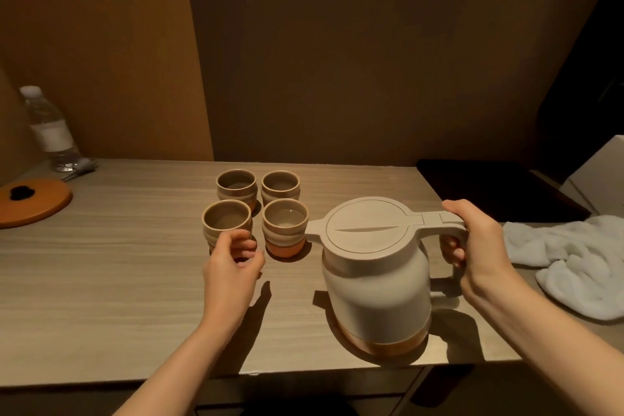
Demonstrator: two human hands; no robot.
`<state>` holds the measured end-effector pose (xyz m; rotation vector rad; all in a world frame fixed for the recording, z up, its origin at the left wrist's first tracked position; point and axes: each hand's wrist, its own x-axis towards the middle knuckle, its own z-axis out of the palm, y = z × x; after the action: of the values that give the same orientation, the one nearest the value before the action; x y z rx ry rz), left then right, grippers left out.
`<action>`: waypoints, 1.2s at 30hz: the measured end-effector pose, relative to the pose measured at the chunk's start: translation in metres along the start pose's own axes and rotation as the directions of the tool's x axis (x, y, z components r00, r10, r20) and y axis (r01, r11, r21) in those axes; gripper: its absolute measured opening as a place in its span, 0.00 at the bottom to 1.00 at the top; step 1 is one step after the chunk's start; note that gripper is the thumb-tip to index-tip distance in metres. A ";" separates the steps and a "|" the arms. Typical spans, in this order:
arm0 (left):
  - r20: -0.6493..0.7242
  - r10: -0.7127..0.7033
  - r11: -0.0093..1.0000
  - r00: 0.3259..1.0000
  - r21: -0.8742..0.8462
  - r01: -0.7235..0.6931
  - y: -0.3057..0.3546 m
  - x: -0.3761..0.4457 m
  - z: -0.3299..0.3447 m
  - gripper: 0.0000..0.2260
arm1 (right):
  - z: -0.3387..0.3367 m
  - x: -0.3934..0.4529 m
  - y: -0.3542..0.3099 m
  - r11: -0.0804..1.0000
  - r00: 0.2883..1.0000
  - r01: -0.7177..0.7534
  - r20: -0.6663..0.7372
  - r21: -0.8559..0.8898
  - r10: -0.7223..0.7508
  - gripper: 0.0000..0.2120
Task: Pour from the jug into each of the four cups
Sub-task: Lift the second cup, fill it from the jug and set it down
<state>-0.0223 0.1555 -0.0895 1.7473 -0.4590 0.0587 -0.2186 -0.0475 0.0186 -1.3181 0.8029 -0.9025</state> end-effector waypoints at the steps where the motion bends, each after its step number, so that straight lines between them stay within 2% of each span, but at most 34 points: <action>1: -0.028 0.009 1.000 1.000 -0.029 -0.010 0.004 0.003 -0.005 0.12 | 0.000 -0.001 0.000 1.000 1.000 0.003 0.000 -0.007 -0.003 0.18; 5: -0.143 0.016 0.997 0.990 -0.073 -0.027 0.008 0.019 -0.022 0.14 | 0.002 -0.005 -0.002 0.999 0.999 0.026 0.021 -0.038 -0.025 0.19; 8: -0.190 0.011 0.999 0.982 0.037 -0.004 -0.004 0.034 -0.029 0.22 | 0.004 -0.007 -0.002 0.997 0.999 0.035 0.018 -0.065 -0.033 0.19; 10: -0.172 -0.020 0.992 0.985 0.123 0.041 -0.014 0.044 -0.030 0.31 | 0.005 -0.007 -0.003 0.996 0.999 0.038 0.014 -0.078 -0.037 0.20; 13: -0.062 -0.138 0.981 0.989 0.131 0.145 -0.028 0.054 -0.029 0.45 | 0.006 -0.007 -0.003 0.994 0.999 0.047 0.011 -0.096 -0.046 0.21; 16: 0.015 -0.149 0.983 0.989 0.110 0.146 -0.040 0.059 -0.024 0.51 | 0.006 -0.006 -0.002 0.994 0.999 0.050 0.006 -0.101 -0.049 0.21; 23: 0.006 -0.078 0.996 0.997 0.049 0.077 -0.045 0.063 -0.012 0.46 | 0.004 -0.002 0.001 0.989 0.997 0.075 0.004 -0.128 -0.075 0.22; 36: -0.046 -0.087 0.994 0.995 0.066 0.089 -0.047 0.068 -0.005 0.42 | -0.002 0.005 0.005 0.987 0.995 0.100 0.031 -0.126 -0.097 0.24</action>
<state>0.0568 0.1496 -0.1131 1.8277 -0.3516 0.0495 -0.2173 -0.0530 0.0131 -1.4883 0.7924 -0.9232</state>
